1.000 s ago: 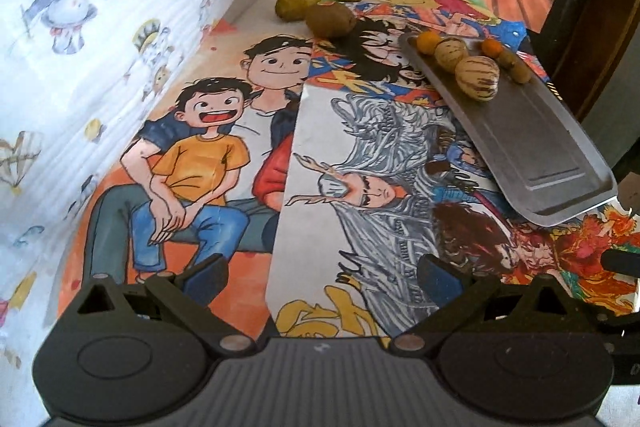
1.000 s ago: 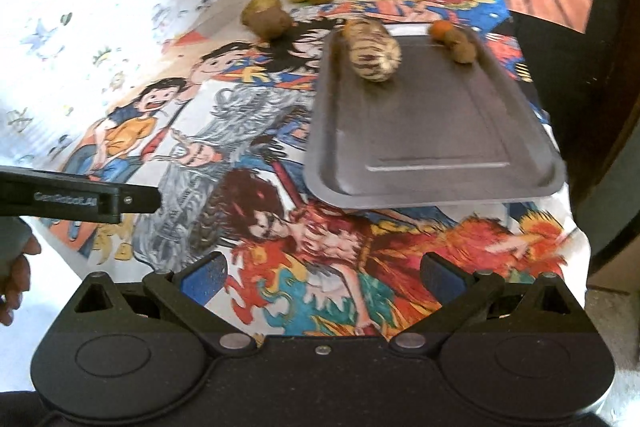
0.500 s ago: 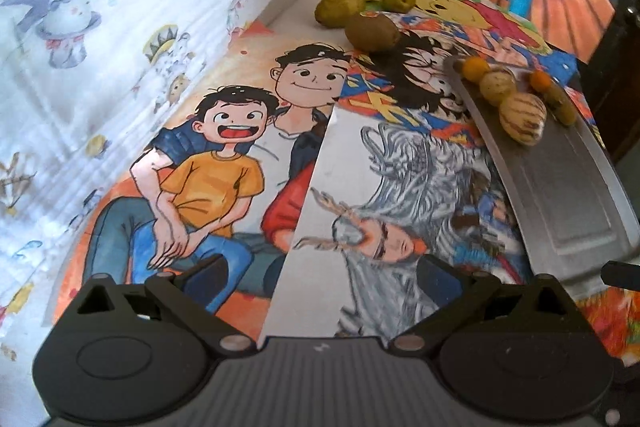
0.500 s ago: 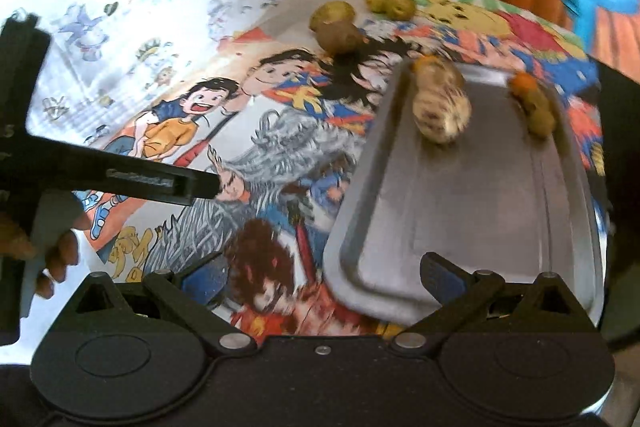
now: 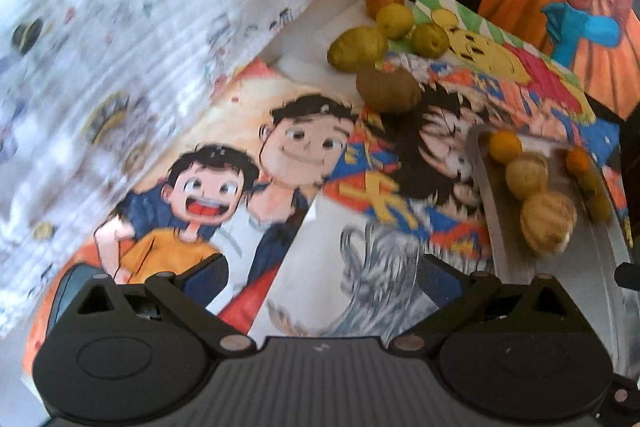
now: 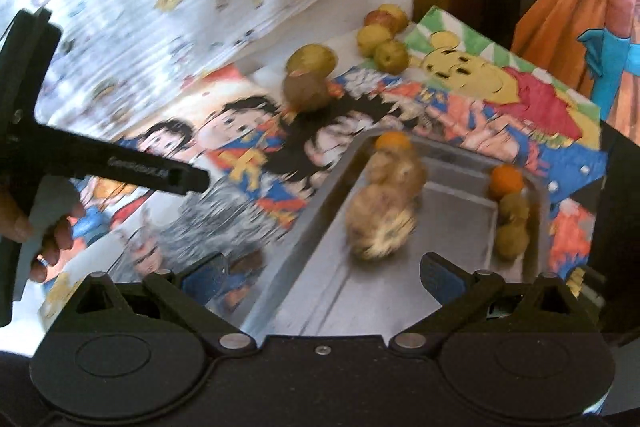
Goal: Organize fruits
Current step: 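Move both tools from the tray toward the kiwi and the mottled pear, then grasp the stickered brown kiwi with the left gripper while the right grasps the mottled pear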
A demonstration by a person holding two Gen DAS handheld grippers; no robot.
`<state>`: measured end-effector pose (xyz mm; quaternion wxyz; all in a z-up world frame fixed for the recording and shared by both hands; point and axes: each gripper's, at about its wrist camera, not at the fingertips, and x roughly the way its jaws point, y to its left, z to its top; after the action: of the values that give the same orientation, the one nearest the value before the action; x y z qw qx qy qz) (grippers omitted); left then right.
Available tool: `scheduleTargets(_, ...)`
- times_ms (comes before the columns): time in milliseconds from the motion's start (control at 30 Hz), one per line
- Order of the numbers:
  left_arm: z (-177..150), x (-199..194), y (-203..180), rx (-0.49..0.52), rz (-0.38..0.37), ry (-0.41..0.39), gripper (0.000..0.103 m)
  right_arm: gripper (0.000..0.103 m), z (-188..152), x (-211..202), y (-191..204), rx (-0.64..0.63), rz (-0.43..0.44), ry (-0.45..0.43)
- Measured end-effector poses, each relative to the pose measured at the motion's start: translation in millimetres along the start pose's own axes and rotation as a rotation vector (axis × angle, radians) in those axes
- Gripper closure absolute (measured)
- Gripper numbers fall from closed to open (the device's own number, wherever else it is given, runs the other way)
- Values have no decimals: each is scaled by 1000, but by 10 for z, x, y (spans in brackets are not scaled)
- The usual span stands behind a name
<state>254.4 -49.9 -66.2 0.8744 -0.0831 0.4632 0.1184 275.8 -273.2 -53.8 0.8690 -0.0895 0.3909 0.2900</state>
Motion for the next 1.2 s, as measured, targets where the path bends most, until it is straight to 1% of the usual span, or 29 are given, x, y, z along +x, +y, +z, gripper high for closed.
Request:
scheduleTargets(167, 216, 118, -45, 9, -6, -19, 1, 1, 212, 180, -157, 19, -51, -19)
scheduleTargets(233, 314, 186, -70, 22, -22, -33, 1, 1, 307, 245, -196, 29, -80, -22)
scheduleTargets(400, 508, 363, -137, 69, -64, -61, 1, 1, 477, 401, -308, 83, -108, -20)
scheduleTargets(500, 605, 483, -182, 113, -79, -77, 1, 1, 537, 497, -330, 76, -121, -8)
scheduleTargets(633, 722, 612, -181, 121, -102, -85, 1, 1, 643, 598, -383, 77, -144, -19)
scheduleTargets(733, 797, 701, -173, 132, -118, -86, 1, 1, 789, 683, -473, 64, -161, -38)
scheduleTargets(900, 950, 849, -158, 149, -162, -79, 1, 1, 1116, 860, -671, 44, -152, -64)
scheduleTargets(1000, 1045, 916, -177, 168, -191, -88, 1, 1, 1349, 1018, -775, 38, -119, -68)
scheduleTargets(1200, 1153, 1068, -250, 198, -233, -76, 1, 1, 1796, 1522, -808, -33, -75, -53)
